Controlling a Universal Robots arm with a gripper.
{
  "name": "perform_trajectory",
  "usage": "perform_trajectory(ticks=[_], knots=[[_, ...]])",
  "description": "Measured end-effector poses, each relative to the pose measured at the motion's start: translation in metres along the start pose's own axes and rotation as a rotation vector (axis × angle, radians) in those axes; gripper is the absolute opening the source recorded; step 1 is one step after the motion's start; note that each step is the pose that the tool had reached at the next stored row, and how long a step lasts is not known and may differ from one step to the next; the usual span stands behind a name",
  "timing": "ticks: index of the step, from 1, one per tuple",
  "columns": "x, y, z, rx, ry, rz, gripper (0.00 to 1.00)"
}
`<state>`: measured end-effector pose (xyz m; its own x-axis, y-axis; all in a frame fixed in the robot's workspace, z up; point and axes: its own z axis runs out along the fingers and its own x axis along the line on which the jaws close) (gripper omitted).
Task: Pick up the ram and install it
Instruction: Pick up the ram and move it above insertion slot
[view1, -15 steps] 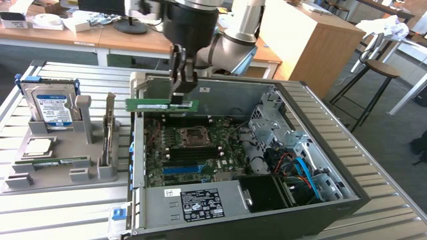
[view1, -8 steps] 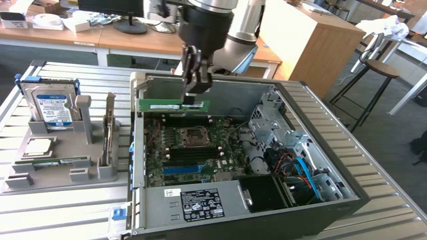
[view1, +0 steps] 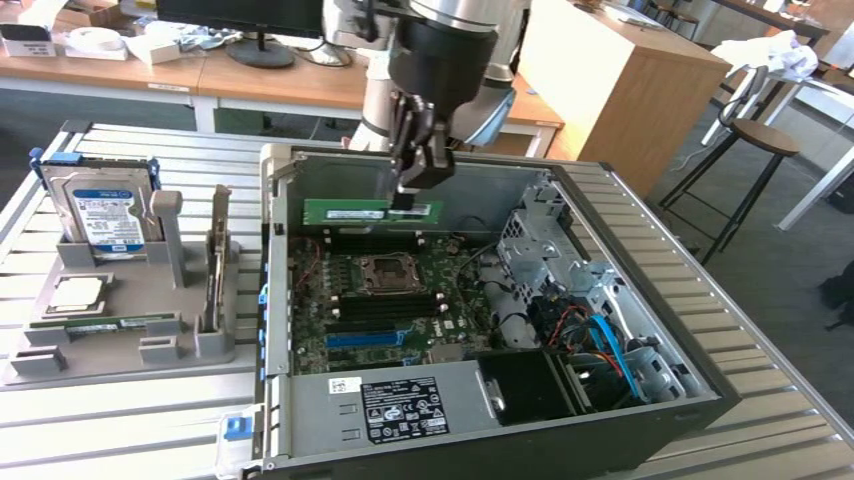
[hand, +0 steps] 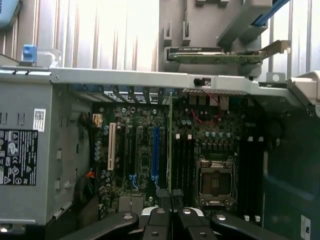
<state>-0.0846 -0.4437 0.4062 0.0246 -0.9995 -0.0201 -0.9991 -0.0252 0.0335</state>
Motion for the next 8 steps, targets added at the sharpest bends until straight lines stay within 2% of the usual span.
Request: perform_trajectory(ticks=[8], knots=[[0.001, -0.022, -0.0007, 0.0, 0.0, 0.0, 0.11]])
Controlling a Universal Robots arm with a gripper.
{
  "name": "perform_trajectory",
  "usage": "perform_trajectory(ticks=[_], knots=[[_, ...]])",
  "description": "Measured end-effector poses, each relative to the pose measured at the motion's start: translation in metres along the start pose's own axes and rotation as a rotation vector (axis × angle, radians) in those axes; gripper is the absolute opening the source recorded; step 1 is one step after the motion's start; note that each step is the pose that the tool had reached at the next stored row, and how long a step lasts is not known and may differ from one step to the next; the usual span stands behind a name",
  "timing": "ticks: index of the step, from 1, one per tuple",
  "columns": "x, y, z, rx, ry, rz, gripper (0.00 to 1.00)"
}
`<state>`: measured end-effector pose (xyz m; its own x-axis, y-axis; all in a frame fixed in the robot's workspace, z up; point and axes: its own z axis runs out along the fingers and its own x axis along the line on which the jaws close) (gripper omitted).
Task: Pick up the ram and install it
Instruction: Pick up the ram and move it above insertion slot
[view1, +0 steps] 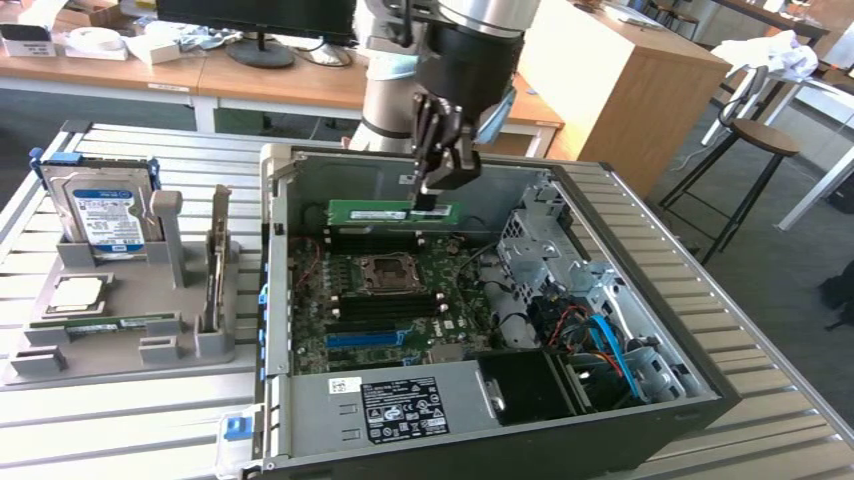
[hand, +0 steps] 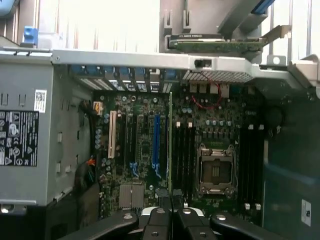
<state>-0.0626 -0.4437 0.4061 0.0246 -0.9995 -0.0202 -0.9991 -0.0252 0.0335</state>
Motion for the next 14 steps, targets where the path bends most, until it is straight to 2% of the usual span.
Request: perform_trajectory(ticks=[10, 14], knots=[[0.001, -0.0272, -0.0009, 0.0, 0.0001, 0.0, 0.11], [0.001, -0.0314, -0.0011, 0.0, 0.0001, 0.0, 0.11]])
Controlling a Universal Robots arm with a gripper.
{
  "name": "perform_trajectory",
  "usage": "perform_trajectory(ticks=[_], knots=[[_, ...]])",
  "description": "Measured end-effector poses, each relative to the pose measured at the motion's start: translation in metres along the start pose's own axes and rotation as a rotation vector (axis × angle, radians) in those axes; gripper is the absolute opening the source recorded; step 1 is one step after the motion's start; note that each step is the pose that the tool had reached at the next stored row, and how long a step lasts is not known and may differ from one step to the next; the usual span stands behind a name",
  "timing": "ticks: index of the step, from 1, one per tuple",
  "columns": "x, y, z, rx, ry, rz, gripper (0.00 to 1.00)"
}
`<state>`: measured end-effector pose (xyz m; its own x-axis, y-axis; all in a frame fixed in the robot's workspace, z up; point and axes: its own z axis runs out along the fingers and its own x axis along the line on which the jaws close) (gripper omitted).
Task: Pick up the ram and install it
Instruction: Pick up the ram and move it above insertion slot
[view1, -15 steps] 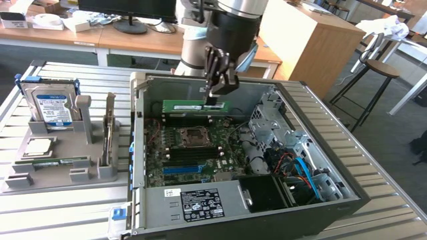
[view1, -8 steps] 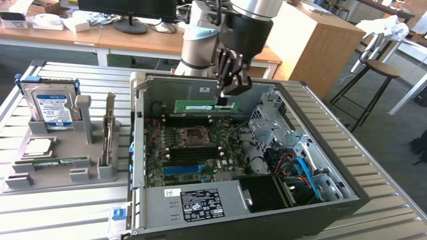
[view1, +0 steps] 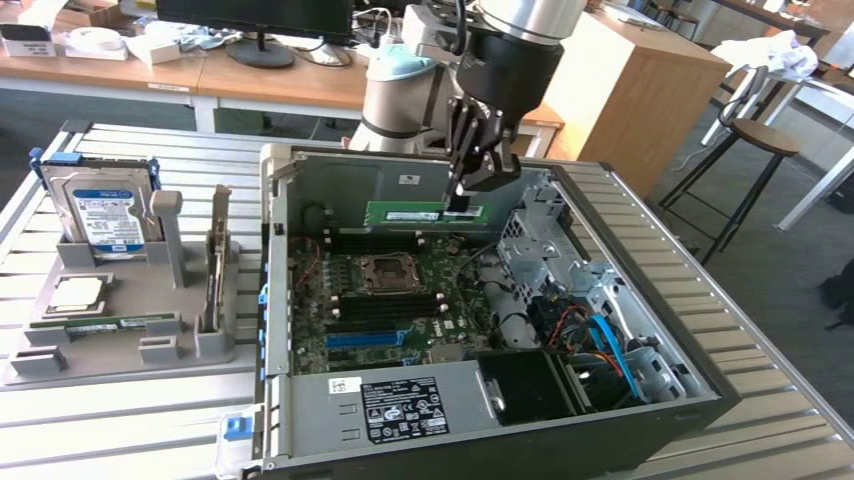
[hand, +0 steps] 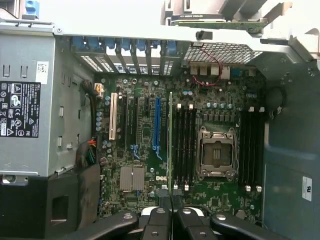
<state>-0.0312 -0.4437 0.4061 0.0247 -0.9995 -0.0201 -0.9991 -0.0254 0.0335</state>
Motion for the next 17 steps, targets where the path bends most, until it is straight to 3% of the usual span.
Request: perform_trajectory(ticks=[5, 17], knots=[[-0.001, 0.0, 0.0002, 0.0001, -0.0002, 0.0, 0.11], [-0.015, -0.0004, 0.0023, 0.0002, -0.0003, 0.006, 0.11]])
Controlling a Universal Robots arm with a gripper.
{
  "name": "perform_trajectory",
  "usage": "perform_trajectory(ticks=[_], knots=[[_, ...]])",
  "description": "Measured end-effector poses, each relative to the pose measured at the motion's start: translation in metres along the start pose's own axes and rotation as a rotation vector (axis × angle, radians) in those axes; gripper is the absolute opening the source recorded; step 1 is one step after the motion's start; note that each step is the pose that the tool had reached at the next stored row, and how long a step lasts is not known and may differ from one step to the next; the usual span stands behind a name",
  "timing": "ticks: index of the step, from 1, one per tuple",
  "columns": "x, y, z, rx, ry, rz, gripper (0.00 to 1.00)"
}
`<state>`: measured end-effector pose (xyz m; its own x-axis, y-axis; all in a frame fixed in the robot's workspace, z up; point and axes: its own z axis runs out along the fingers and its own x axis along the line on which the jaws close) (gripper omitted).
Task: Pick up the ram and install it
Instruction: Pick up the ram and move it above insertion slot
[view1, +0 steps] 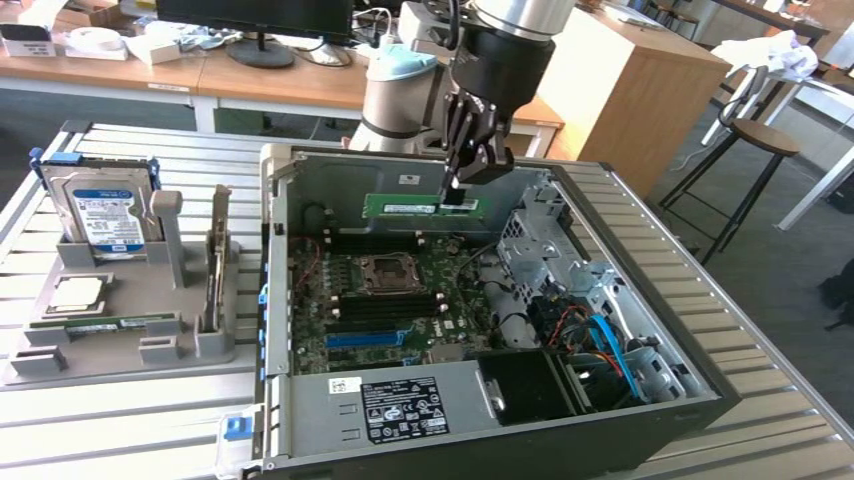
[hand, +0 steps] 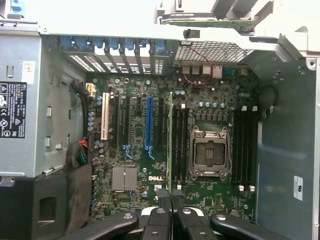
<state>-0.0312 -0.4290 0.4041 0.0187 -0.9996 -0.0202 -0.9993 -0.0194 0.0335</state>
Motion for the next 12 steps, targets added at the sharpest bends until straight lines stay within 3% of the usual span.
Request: perform_trajectory(ticks=[12], knots=[[-0.0106, -0.0003, 0.0024, 0.0002, -0.0003, 0.01, 0.11]])
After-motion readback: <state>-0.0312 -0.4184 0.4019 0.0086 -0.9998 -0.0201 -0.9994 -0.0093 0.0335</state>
